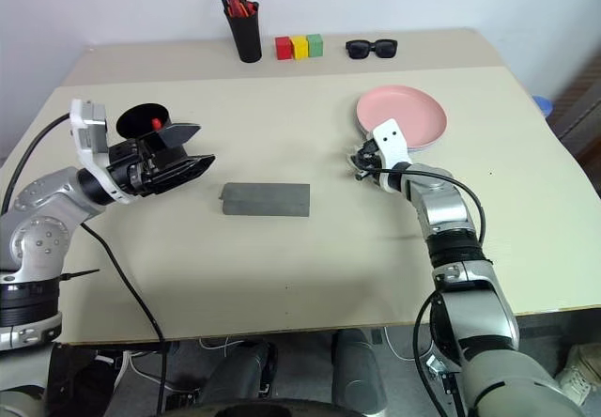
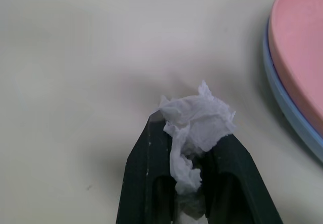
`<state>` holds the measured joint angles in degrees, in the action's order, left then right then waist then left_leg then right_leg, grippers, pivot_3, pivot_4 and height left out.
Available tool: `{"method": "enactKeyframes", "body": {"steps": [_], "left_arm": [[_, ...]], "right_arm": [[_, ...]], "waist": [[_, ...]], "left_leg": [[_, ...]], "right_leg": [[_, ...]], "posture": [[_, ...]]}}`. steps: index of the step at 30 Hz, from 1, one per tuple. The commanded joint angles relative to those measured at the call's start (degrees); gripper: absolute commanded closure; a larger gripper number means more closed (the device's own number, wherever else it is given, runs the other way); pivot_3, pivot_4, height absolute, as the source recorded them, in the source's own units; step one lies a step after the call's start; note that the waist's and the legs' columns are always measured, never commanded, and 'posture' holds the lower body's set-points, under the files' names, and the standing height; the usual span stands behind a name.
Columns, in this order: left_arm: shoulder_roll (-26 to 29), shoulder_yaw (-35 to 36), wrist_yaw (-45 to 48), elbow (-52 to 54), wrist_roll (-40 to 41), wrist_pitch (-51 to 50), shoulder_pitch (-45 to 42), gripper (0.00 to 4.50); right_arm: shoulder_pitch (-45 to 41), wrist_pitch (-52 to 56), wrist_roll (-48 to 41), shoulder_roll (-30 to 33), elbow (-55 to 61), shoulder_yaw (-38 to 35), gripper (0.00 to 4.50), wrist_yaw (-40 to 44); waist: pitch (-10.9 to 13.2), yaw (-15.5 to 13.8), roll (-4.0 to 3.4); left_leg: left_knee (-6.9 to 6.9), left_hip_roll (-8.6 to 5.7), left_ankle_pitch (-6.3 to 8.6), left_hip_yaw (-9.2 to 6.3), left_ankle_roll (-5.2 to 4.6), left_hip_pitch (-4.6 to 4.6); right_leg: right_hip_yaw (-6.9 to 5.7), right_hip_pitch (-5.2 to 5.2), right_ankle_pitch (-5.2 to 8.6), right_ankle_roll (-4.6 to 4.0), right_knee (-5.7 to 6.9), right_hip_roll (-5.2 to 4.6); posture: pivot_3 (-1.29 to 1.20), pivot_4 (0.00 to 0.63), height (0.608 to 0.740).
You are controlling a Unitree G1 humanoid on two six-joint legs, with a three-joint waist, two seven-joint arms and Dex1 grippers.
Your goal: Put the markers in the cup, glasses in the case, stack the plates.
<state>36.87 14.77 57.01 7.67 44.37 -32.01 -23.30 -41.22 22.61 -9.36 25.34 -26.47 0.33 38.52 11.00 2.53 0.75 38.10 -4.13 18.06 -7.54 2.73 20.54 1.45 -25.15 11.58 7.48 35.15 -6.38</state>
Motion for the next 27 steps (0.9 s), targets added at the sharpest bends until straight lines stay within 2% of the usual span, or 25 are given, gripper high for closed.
{"method": "enactKeyframes", "body": {"steps": [1,4,8,9,10,13,17,19,22,24,27], "left_arm": [[0.1,0.7,0.0,0.5,0.1,1.4,-1.3,0.0],[-0.7,0.3,-0.4,0.2,0.1,1.5,-1.9,0.0],[-0.6,-0.6,-0.2,0.8,-0.9,1.7,-1.6,0.0],[-0.4,-0.2,-0.5,1.3,-0.9,1.6,-0.9,0.0],[-0.3,0.1,-0.7,1.6,-0.9,1.6,-0.5,0.0],[-0.1,1.1,-1.4,2.4,-0.4,1.3,0.6,0.0],[-0.2,1.8,-2.4,3.6,0.0,1.5,2.0,0.0],[-0.4,2.1,-2.8,4.1,0.5,1.3,2.4,0.0],[-0.9,2.3,-3.0,4.4,1.2,1.4,3.5,0.0],[-1.2,2.6,-2.5,4.3,1.7,1.7,4.1,0.0],[-1.3,2.7,-1.7,4.5,3.3,0.9,4.9,0.0]], "right_arm": [[-6.5,0.4,-3.5,2.0,3.1,-5.9,4.46,-1.1],[-11.7,-5.1,-1.7,3.0,-4.6,-7.0,4.46,-3.1],[-16.8,-16.3,5.0,3.5,-18.7,-3.1,4.46,-5.2],[-18.6,-18.0,6.6,3.3,-23.8,-2.8,4.46,-8.1],[-20.0,-19.4,7.6,3.3,-27.8,-2.7,3.44,-10.1],[-22.1,-24.4,10.8,3.6,-36.6,-1.6,2.06,-14.3],[-23.1,-27.5,10.8,3.1,-40.8,-2.5,0.02,-14.8],[-23.5,-28.5,9.9,3.4,-39.9,-3.2,0.02,-13.2],[-23.7,-26.2,-0.5,3.5,-32.5,-11.0,0.02,-5.2],[-19.6,-22.3,-5.8,3.9,-21.9,-13.0,0.02,1.0],[-7.8,-11.7,-13.7,5.6,-0.6,-12.6,0.02,10.4]], "waist": [[0.0,0.1,-0.01],[0.0,0.0,-0.02],[0.0,0.0,0.04],[0.0,0.0,0.04],[0.0,0.0,0.04],[0.0,0.0,0.0],[0.0,0.2,0.0],[0.0,0.3,0.0],[0.0,0.3,-0.01],[0.0,0.2,-0.02],[0.0,-0.3,0.04]], "left_leg": [[0.0,0.01,0.0,0.01,0.0,-0.01],[0.0,0.0,0.0,0.01,0.0,-0.01],[0.0,0.0,0.0,0.01,0.0,-0.04],[0.0,0.0,0.0,0.04,0.0,-0.05],[0.0,0.0,0.0,0.05,0.0,-0.04],[-0.03,0.0,-0.1,0.05,0.17,0.03],[-0.03,0.0,-0.17,0.06,0.3,0.2],[-0.03,0.0,-0.17,0.07,0.31,0.19],[-0.03,0.01,-0.17,0.06,0.3,0.19],[-0.03,0.01,-0.16,0.05,0.28,0.19],[-0.05,0.04,-0.06,-0.06,0.1,0.2]], "right_leg": [[0.0,0.0,0.0,0.0,0.0,0.0],[0.0,-0.01,0.0,0.0,0.03,0.0],[-0.01,0.06,0.0,0.0,-0.02,0.0],[-0.01,0.08,0.0,0.0,-0.03,0.0],[0.0,0.08,0.0,0.0,-0.05,0.0],[0.01,-0.01,0.0,-0.01,-0.05,-0.01],[0.02,-0.18,0.0,-0.01,-0.05,-0.01],[0.03,-0.18,0.0,-0.01,-0.05,-0.01],[0.02,-0.18,0.0,0.0,-0.03,0.0],[0.02,-0.17,0.0,0.0,-0.03,0.0],[-0.03,-0.16,0.0,0.0,-0.05,0.03]], "posture": [[0.0,0.15,0.74],[0.0,0.15,0.74],[0.0,0.15,0.74],[0.0,0.15,0.74],[0.0,0.15,0.74],[0.0,0.15,0.74],[0.0,0.15,0.74],[0.0,0.15,0.74],[0.0,0.15,0.74],[0.0,0.15,0.74],[0.0,0.15,0.74]]}}
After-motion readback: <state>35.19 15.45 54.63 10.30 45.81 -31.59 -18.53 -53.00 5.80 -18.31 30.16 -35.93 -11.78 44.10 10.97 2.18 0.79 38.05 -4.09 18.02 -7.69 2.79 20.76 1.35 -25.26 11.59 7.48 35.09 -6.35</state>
